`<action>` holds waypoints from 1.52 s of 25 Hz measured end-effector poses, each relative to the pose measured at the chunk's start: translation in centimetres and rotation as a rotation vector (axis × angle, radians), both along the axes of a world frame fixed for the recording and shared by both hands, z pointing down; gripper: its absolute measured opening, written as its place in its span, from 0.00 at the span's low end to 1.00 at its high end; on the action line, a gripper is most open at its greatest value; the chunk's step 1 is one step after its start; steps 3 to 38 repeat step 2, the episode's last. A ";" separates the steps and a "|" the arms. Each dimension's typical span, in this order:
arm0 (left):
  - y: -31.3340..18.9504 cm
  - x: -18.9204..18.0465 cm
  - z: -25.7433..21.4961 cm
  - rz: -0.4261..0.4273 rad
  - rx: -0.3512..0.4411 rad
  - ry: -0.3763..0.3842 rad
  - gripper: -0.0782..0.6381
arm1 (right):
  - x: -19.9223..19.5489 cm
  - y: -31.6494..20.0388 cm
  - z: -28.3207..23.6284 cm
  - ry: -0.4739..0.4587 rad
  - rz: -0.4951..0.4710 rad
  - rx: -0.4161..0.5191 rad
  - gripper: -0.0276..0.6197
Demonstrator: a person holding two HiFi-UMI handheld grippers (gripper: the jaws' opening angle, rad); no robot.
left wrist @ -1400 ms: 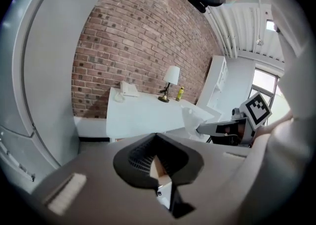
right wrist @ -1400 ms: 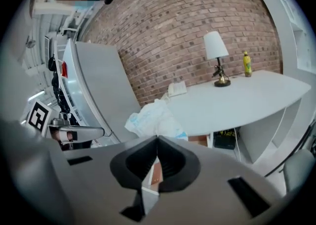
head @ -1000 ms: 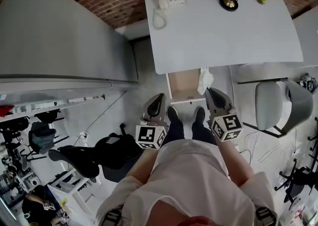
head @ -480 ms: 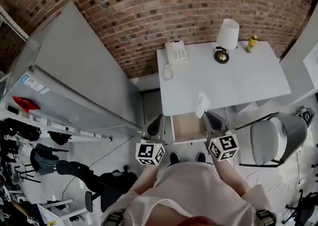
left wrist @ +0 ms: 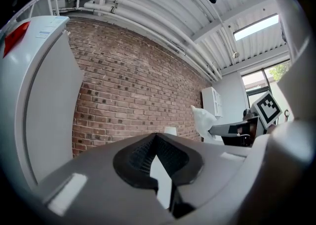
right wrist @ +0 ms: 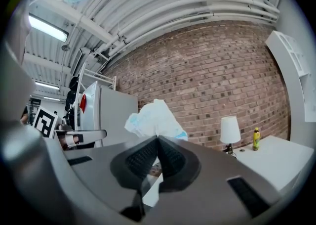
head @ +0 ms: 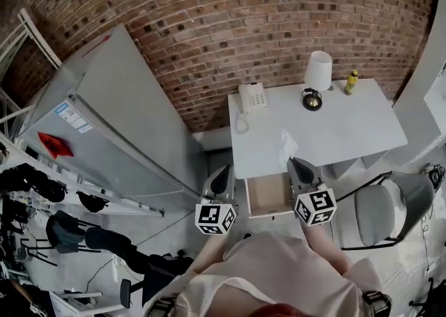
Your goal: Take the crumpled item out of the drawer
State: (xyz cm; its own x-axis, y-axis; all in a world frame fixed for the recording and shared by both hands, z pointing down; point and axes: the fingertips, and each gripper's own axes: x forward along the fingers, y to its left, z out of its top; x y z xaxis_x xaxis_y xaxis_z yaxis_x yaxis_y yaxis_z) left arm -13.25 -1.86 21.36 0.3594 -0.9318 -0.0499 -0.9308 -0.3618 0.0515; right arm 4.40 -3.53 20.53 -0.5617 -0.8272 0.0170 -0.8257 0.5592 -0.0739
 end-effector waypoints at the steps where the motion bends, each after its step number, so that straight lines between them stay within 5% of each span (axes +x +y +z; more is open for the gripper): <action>1: 0.2 0.0 0.0 -0.004 -0.002 0.002 0.12 | -0.1 0.2 0.0 0.003 -0.004 -0.001 0.06; 38: 0.4 0.0 0.1 -0.008 -0.004 0.004 0.12 | -0.2 0.4 0.0 0.006 -0.008 -0.001 0.06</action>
